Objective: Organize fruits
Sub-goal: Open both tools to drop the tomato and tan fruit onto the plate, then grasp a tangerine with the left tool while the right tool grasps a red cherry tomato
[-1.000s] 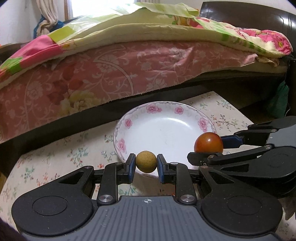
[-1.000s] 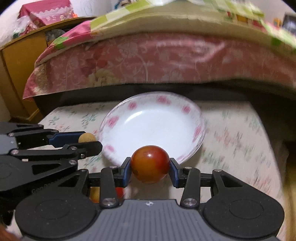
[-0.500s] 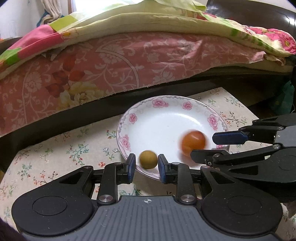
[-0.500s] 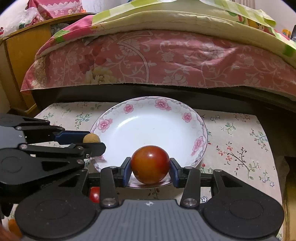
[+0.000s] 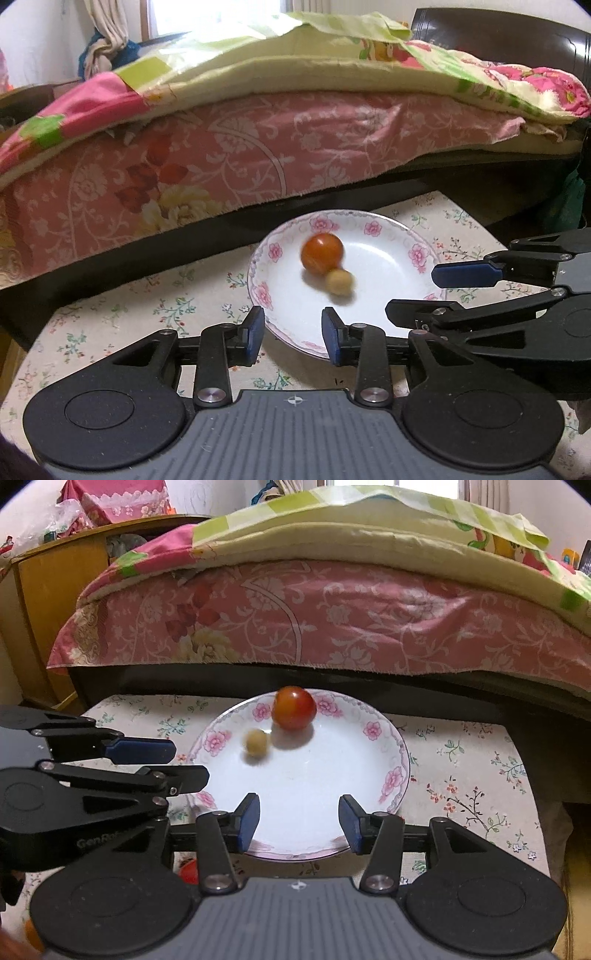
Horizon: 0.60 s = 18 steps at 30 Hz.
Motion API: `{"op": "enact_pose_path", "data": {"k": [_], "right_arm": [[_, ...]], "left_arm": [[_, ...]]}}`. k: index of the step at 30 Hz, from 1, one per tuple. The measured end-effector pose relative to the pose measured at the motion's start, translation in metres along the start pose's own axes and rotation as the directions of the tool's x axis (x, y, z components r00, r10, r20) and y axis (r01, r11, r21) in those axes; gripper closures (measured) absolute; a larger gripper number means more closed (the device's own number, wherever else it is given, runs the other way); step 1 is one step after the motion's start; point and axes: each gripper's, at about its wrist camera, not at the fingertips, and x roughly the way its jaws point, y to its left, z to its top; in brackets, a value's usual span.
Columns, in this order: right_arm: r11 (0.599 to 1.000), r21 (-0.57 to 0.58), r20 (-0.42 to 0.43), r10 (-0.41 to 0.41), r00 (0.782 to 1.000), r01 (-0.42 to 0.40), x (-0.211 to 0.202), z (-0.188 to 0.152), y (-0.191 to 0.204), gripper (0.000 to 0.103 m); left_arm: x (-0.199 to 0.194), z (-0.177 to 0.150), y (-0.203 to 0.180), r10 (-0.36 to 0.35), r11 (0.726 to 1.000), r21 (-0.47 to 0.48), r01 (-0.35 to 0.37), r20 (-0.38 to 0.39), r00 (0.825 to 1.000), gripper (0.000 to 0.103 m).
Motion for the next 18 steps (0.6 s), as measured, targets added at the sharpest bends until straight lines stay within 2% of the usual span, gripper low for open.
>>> {"op": "enact_pose_path", "data": {"k": [7,18], "right_arm": [[1.0,0.009,0.012,-0.002,1.0,0.002,-0.029,0.002,0.011,0.056],[1.0,-0.017,-0.016,0.022,1.0,-0.022,-0.067,-0.02,0.04,0.056]], "left_arm": [[-0.031,-0.007,-0.004,-0.005,1.0,0.015,0.005,0.01,1.0,0.059],[-0.071,-0.042,-0.004,-0.016,1.0,0.026,0.017,-0.028,0.999,0.053]]}}
